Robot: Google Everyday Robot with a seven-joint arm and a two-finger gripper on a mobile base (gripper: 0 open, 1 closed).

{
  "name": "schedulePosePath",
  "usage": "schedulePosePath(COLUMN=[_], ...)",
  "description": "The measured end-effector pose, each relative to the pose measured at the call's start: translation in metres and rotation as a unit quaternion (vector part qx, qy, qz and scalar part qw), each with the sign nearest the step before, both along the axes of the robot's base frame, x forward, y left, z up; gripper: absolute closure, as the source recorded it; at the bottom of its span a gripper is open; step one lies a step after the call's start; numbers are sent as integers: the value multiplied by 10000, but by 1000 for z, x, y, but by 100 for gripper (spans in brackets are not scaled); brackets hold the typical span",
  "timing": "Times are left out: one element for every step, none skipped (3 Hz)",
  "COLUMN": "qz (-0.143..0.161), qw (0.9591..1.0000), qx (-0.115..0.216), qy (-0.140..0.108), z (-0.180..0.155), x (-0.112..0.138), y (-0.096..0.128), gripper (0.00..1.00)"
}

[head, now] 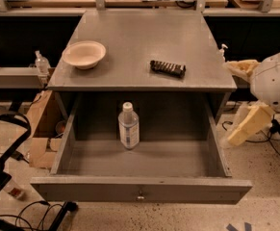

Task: Pick blue plastic bottle from top drawer and place on counter

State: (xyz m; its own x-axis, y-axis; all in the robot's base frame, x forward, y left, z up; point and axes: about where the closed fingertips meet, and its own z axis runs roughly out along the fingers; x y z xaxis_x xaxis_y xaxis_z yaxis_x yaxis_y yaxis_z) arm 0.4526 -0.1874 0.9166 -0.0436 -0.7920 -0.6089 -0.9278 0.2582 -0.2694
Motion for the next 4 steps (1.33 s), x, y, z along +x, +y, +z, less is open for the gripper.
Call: schedulePosePath(qz=[-80,-156,-193,-115], qw=[9981,9902,9718,9590], qx=[605,1344,2217,2676], qy=[-107,-358,-785,-930], z=[-24,-54,-89,-114], x=[20,47,79,94], y=[26,56,91,113], gripper=[0,0,0,0])
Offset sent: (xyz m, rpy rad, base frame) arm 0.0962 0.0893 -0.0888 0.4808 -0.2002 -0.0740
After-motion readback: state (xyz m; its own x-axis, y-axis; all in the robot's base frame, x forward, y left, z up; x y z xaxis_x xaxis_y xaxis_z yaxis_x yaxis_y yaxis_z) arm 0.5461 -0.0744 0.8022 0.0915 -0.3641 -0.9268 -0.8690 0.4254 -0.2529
